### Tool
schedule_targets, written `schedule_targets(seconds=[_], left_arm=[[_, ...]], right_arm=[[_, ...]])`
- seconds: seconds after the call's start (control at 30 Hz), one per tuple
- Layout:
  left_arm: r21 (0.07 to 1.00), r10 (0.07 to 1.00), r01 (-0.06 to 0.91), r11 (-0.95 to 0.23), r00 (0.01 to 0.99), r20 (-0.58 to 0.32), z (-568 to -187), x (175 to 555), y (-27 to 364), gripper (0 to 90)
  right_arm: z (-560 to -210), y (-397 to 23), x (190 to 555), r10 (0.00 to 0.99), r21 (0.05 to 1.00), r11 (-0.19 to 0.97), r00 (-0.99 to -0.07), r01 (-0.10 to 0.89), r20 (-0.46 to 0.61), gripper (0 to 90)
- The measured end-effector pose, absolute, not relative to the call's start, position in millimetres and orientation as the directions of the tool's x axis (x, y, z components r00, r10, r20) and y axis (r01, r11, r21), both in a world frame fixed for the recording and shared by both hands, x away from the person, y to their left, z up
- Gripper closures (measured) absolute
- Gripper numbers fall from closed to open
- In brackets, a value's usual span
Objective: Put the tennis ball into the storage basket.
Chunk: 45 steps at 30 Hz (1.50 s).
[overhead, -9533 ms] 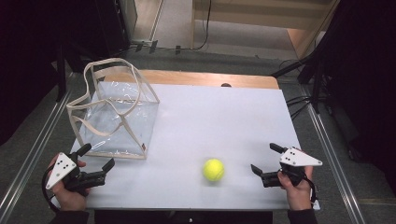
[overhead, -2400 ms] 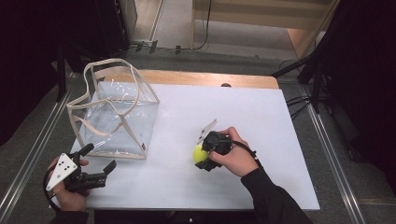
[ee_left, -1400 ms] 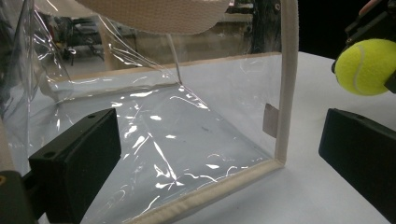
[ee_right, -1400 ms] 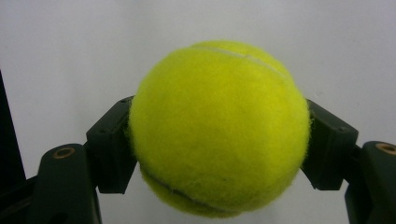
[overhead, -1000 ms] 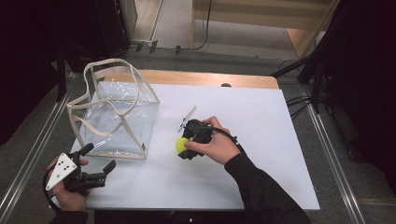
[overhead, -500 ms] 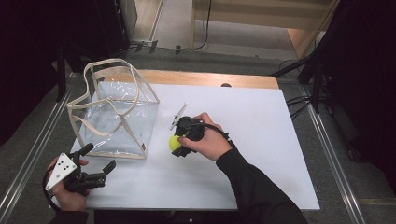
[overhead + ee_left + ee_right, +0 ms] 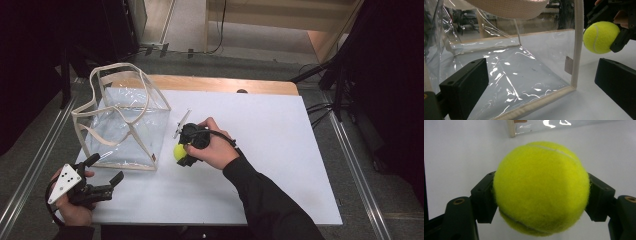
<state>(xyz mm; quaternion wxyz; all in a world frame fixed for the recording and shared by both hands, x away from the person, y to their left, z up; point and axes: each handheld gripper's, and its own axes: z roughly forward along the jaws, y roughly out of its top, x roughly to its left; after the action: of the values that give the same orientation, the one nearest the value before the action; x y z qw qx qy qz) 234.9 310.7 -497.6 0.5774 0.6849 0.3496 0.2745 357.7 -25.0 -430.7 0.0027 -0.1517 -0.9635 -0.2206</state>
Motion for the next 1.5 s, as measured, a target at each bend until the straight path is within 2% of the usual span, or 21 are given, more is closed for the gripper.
schedule_targets(seconds=[0.3,0.53,1.07,1.5], left_arm=[[0.983,0.796,0.16,-0.085,0.604,-0.029,-497.9,235.2,310.5,0.0],[0.984,0.795,0.16,-0.082,0.606,-0.033,-497.9,235.5,310.9,0.0],[0.985,0.795,0.158,-0.075,0.605,-0.037,-497.8,235.8,311.2,0.0],[0.985,0.797,0.155,-0.075,0.603,-0.034,-497.8,235.8,311.5,0.0]], right_arm=[[-429.1,-17.9,359.6,0.285,0.441,0.851,-0.956,0.285,0.07,23.7],[-420.6,-11.9,362.9,0.316,0.443,0.841,-0.947,0.309,0.06,23.7],[-390.5,-7.8,370.2,0.282,0.474,0.83,-0.954,0.295,0.099,23.7],[-370.9,-1.3,367.9,0.248,0.496,0.829,-0.965,0.26,0.091,23.7]])
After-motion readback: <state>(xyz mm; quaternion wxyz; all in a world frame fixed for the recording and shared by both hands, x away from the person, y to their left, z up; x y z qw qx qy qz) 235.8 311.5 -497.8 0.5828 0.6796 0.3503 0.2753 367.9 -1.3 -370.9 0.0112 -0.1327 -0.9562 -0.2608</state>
